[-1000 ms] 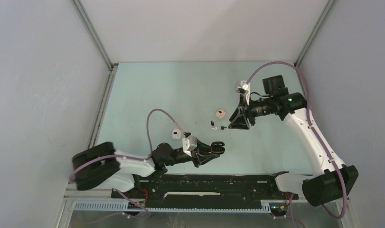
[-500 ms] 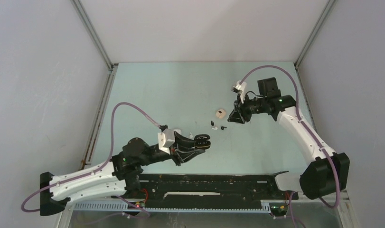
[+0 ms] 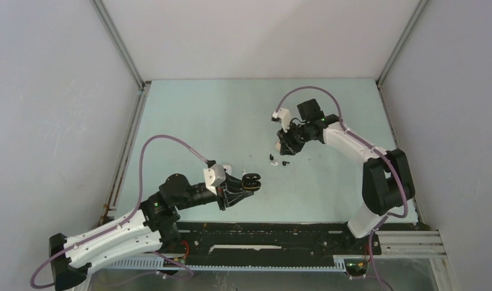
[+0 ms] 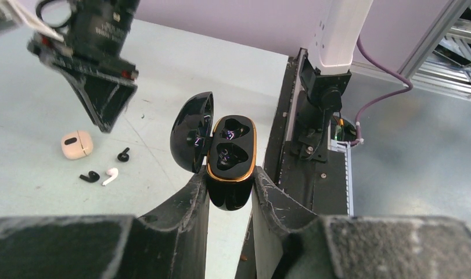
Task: Insert the wireless bluetooth earbuds into the charging case
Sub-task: Pick up the earbud from the center of the board.
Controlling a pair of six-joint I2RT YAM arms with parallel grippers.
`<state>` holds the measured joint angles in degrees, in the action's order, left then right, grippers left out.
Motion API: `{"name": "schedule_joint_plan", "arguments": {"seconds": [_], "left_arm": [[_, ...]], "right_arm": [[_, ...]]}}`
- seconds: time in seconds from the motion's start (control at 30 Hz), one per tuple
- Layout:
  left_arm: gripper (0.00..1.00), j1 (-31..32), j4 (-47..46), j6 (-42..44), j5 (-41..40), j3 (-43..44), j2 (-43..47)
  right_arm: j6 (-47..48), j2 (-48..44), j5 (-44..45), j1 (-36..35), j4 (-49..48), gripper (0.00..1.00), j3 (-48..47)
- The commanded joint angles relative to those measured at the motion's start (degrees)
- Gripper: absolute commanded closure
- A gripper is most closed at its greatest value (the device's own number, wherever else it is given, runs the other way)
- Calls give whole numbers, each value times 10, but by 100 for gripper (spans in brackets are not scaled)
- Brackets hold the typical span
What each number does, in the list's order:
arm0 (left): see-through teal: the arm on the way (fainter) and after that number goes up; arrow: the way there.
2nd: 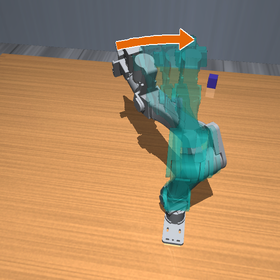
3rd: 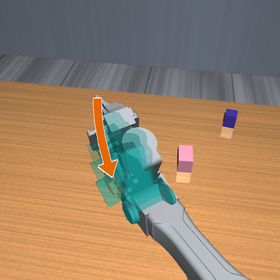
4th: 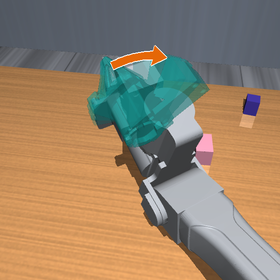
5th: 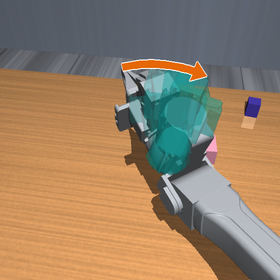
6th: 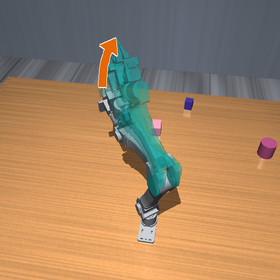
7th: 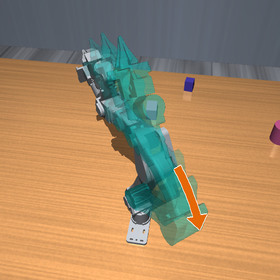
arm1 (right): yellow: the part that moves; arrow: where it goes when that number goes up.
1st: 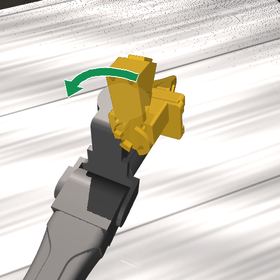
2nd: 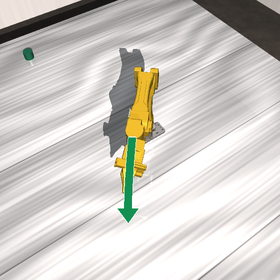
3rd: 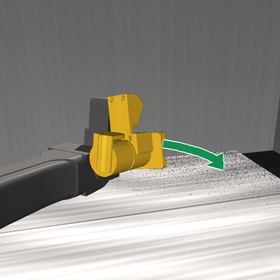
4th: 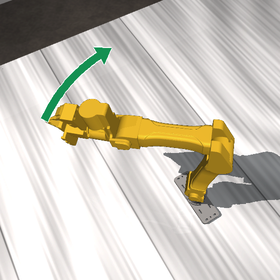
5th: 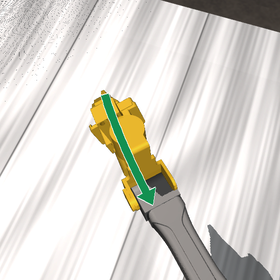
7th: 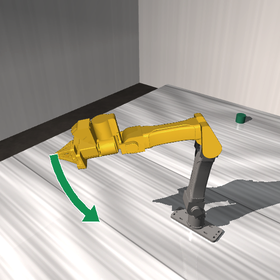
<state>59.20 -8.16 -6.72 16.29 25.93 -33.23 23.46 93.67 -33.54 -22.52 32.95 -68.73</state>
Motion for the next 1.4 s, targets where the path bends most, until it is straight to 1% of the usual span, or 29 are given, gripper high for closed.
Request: {"name": "schedule_joint_plan", "arguments": {"seconds": [0.0, 0.2, 0.33, 0.47, 0.63, 0.8, 1.37], "left_arm": [[100, -22, -39, -25, 36, 5, 10], [100, -31, -42, -32, 44, 9, -9], [100, -42, -50, -40, 58, 11, -22], [100, -48, -55, -45, 64, 11, -26], [100, -49, -53, -46, 64, 12, -29], [100, -49, -51, -45, 64, 12, -27], [100, -50, -44, -45, 65, 17, -32]], "right_arm": [[39, 43, 72, -6, -30, 72, -23], [111, 80, 88, -14, 0, 69, -23], [133, 88, 93, -24, 5, 63, -23], [150, 93, 126, -52, 7, 59, -23], [161, 104, 176, -83, 6, 59, -23], [165, 114, 210, -94, 3, 59, -23], [170, 138, 218, -94, 7, 63, -24]]}}
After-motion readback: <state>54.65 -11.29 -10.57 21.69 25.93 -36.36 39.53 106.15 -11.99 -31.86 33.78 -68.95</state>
